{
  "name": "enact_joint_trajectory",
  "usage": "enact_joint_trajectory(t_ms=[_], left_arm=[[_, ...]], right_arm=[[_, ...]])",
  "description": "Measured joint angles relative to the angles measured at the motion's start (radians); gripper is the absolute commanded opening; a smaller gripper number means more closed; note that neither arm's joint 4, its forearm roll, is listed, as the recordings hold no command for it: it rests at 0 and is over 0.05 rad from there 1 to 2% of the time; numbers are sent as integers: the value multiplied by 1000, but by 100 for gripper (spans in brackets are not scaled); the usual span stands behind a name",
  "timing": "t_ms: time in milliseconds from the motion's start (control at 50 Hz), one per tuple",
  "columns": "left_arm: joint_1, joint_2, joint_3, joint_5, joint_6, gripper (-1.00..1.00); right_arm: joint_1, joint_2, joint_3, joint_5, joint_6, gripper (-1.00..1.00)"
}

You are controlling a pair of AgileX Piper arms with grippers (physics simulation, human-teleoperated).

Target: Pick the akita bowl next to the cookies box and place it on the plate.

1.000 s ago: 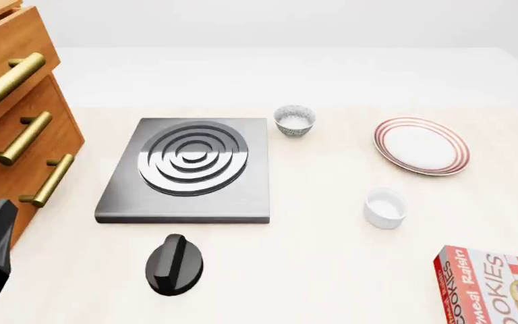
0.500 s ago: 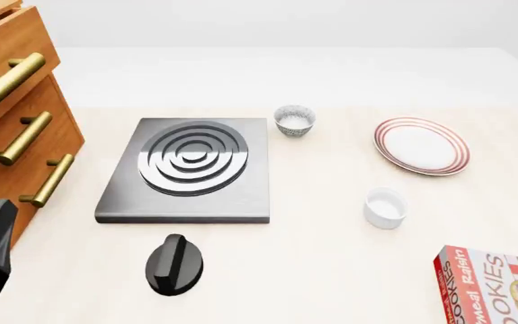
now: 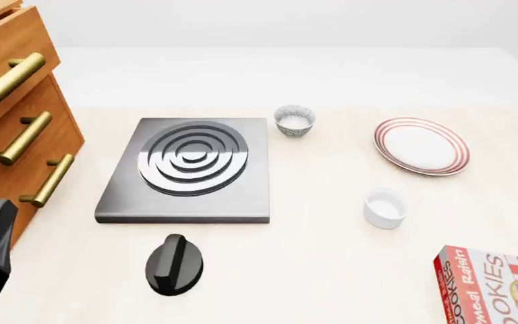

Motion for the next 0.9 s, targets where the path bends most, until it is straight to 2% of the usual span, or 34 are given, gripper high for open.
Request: enact_joint_trajectory(t_ms=[840, 860, 900], left_arm=[[0, 0, 0, 0, 0, 100], [0, 0, 0, 0, 0, 100], [0, 0, 0, 0, 0, 100]], right_arm=[[-8, 80, -9, -49, -53, 100], [-8, 80, -9, -51, -54, -100], [-7, 81, -10, -54, -54, -100]])
